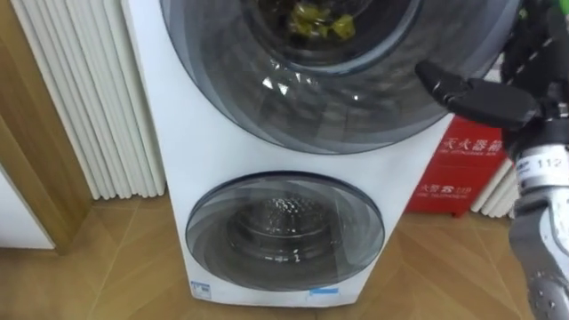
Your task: Pick clothes from washing machine
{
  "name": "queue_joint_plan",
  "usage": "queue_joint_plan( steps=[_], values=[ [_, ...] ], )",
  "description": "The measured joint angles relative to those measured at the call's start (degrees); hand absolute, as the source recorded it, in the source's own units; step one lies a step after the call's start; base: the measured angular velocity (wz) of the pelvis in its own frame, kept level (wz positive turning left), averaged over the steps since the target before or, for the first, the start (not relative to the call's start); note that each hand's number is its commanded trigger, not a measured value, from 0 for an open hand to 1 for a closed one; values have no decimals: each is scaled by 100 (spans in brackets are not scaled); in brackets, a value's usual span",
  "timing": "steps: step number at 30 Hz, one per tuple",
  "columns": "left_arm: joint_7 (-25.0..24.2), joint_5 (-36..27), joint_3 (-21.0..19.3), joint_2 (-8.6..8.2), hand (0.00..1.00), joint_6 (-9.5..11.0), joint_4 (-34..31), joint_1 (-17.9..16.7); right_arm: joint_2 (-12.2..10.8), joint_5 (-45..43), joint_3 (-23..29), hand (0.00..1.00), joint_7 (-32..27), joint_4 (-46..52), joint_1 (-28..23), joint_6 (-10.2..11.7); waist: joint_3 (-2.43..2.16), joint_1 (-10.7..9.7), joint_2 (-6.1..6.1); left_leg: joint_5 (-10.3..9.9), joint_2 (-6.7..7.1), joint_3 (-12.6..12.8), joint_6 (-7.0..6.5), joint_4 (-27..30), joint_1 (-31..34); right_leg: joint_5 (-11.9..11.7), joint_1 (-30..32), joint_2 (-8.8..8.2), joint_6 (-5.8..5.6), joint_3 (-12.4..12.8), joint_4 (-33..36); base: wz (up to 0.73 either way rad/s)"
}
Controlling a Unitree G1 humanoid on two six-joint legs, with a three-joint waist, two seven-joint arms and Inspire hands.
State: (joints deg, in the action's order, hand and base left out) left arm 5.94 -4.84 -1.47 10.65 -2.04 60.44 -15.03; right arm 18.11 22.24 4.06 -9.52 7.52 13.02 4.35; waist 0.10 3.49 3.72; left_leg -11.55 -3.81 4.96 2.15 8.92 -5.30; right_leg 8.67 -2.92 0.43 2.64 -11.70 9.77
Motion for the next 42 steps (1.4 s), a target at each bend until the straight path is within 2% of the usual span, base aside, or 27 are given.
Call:
queue_joint_plan(
  steps=[4, 9, 15, 18, 21, 25, 28, 32, 35, 38, 42],
  values=[
    [-54, 37, 40, -1, 0, 0, 25, -99, -108, 25, -29, 0, 317, 53, -296, 106, -18, -6, -33, -2, -27, 70, 4, 19, -9, -10, 7, 9, 16, 50, -10, -7],
    [-192, 47, 39, 6, 0, 38, 145, -126, -114, 154, 14, 0, 674, 414, -723, 127, -39, -66, -53, -4, -37, 134, 8, 52, -6, -12, 8, 19, 21, 89, -20, -3],
    [-229, 55, 16, 6, 0, 103, 158, -147, -115, 454, 103, 0, 1034, 929, -1105, 28, -41, -217, -54, -4, -36, 144, 8, 56, -25, -11, 4, 28, 23, 144, -17, -3],
    [-259, 55, -18, 2, 0, 149, 157, -152, -115, 459, 126, 0, 1114, 1150, -1111, -142, -43, -308, -55, -4, -38, 162, 8, 56, -24, -11, 5, 23, 23, 160, -13, -1],
    [-285, 46, -25, 4, 0, 241, 166, -162, -113, 479, 168, 0, 1227, 1398, -1149, -145, -44, -328, -55, -4, -39, 182, 8, 56, -32, -11, 8, 26, 24, 190, -10, -3],
    [-325, 50, -65, 8, 0, 421, 380, -171, -65, 690, 242, 0, 1459, 1772, -1146, -143, -81, -335, -37, -3, -42, 206, 8, 57, -50, -12, 4, 32, 25, 210, 1, -2],
    [-329, 48, -128, 7, 0, 495, 390, -211, -38, 933, 386, 0, 1682, 2070, -1144, -141, -85, -332, -12, -4, -47, 256, 8, 58, -49, -12, 21, 31, 25, 229, 5, 0],
    [-328, 50, -420, 1, 0, 562, 391, -242, -17, 1014, 652, 0, 1898, 2535, -1097, -113, -84, -372, 100, -3, -54, 277, 8, 58, -17, -10, 45, 36, 27, 232, 2, 0],
    [-287, 52, -540, 11, 0, 616, 357, -346, 38, 1148, 739, 0, 2083, 2770, -944, -74, -93, -491, 173, -4, -51, 281, 8, 59, -22, -10, 20, 35, 25, 223, -14, 3],
    [-291, 57, -621, 14, 0, 615, 369, -347, 54, 1377, 961, 0, 2314, 2905, -844, -60, -76, -515, 224, -7, -45, 280, 9, 60, -28, -14, 10, 32, 18, 226, -22, 0],
    [-295, 58, -621, 5, 0, 614, 365, -329, 54, 1394, 1068, 0, 2595, 2908, -797, -56, -53, -527, 187, -14, -50, 281, 12, 59, -28, -16, 15, 60, 16, 233, -19, 0]
  ],
)
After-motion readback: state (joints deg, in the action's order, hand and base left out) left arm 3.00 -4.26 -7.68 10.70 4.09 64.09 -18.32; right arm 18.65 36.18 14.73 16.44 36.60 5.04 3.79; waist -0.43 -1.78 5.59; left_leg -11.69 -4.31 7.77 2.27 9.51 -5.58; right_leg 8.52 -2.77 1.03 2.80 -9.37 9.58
